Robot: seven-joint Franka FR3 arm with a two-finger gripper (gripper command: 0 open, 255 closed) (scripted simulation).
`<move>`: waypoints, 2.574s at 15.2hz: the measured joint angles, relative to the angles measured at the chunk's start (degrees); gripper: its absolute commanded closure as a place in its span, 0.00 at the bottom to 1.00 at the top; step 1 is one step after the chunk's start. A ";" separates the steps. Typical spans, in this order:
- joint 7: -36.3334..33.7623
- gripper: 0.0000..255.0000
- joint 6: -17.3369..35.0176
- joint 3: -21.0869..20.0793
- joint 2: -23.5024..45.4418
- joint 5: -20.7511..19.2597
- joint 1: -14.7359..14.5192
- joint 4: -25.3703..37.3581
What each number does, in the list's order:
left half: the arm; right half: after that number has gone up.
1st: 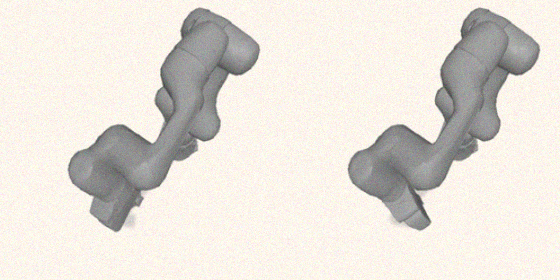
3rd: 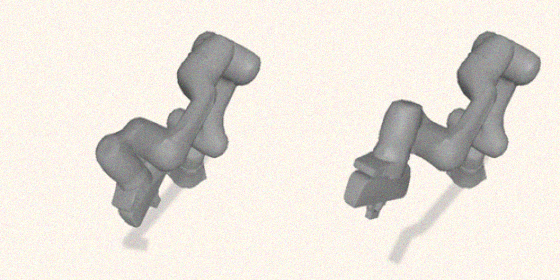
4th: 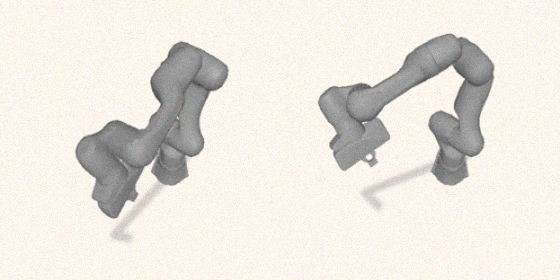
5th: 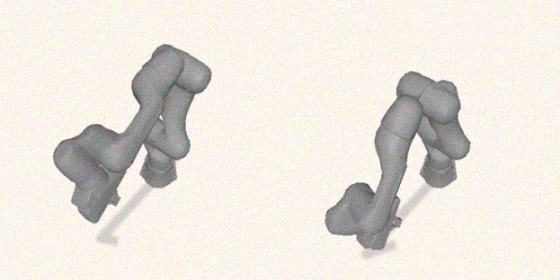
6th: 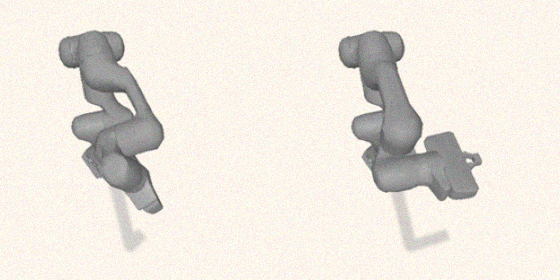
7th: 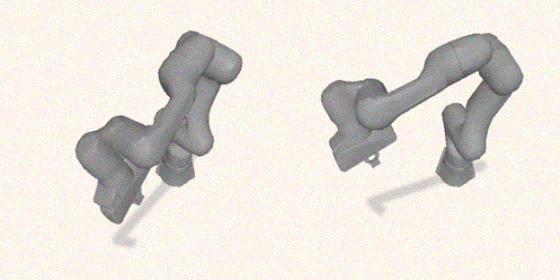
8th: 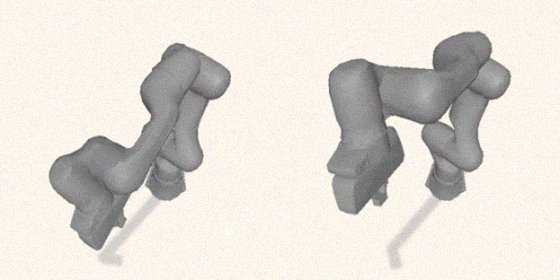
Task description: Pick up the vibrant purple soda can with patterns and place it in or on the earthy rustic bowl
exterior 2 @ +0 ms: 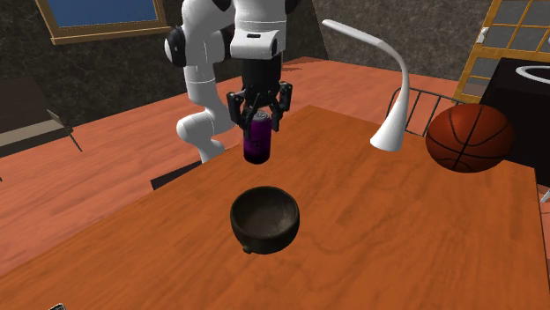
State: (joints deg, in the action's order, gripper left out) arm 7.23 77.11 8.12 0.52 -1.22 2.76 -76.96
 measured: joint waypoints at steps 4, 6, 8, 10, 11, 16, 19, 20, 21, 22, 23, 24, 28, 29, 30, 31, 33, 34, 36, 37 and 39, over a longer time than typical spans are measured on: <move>2.86 1.00 -4.41 1.43 12.39 2.06 2.21 16.69; 3.10 1.00 -3.63 1.49 13.21 2.19 2.40 16.72; 3.01 1.00 -1.55 1.45 12.16 1.99 2.21 13.63; 2.87 1.00 0.53 1.39 10.96 1.77 2.01 10.37; 2.84 1.00 1.66 1.38 10.39 1.67 1.94 8.67; 2.54 1.00 6.60 1.27 8.04 1.26 1.61 1.40; 2.41 1.00 9.57 1.22 6.85 1.07 1.48 -2.74; 2.36 1.00 10.36 1.20 6.50 1.01 1.44 -3.89; 2.29 1.00 11.10 1.17 6.45 1.01 1.40 -4.67; 2.26 1.00 11.87 1.16 6.25 0.97 1.37 -5.64; 2.24 1.00 12.47 1.15 6.09 0.94 1.36 -6.40; 2.24 1.00 12.80 1.16 5.96 0.92 1.36 -6.85; 2.23 1.00 13.19 1.16 5.83 0.90 1.35 -7.34; 2.23 1.00 13.20 1.16 5.83 0.90 1.35 -7.36; 2.23 0.00 13.21 1.16 5.82 0.90 1.35 -7.37; 2.23 0.00 13.21 1.16 5.82 0.90 1.35 -7.37; 2.23 0.00 13.22 1.15 5.80 0.90 1.35 -7.37; 2.23 0.00 13.22 1.15 5.80 0.90 1.35 -7.37; 2.23 0.00 13.22 1.15 5.80 0.90 1.35 -7.37; 2.24 0.00 12.39 1.16 6.02 0.93 1.36 -6.32; 2.04 0.00 8.82 1.07 7.21 1.11 1.29 -1.51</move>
State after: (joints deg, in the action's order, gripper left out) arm 9.27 85.92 9.19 7.72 -0.11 4.05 -78.47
